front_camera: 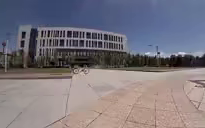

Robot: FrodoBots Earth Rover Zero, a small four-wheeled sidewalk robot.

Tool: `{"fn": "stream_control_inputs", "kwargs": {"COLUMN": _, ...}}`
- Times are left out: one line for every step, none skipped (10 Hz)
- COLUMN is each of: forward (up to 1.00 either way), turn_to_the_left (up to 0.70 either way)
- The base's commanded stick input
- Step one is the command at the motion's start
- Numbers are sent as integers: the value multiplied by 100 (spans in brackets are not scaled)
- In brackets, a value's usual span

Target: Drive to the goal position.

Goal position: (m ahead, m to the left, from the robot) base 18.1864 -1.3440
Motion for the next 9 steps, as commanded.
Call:
{"fn": "stream_control_inputs", "kwargs": {"forward": 66, "turn_to_the_left": 0}}
{"fn": "stream_control_inputs", "kwargs": {"forward": 66, "turn_to_the_left": 0}}
{"fn": "stream_control_inputs", "kwargs": {"forward": 66, "turn_to_the_left": 0}}
{"fn": "stream_control_inputs", "kwargs": {"forward": 66, "turn_to_the_left": 0}}
{"fn": "stream_control_inputs", "kwargs": {"forward": 66, "turn_to_the_left": 0}}
{"fn": "stream_control_inputs", "kwargs": {"forward": 66, "turn_to_the_left": 0}}
{"fn": "stream_control_inputs", "kwargs": {"forward": 61, "turn_to_the_left": 0}}
{"fn": "stream_control_inputs", "kwargs": {"forward": 57, "turn_to_the_left": 0}}
{"fn": "stream_control_inputs", "kwargs": {"forward": 56, "turn_to_the_left": 0}}
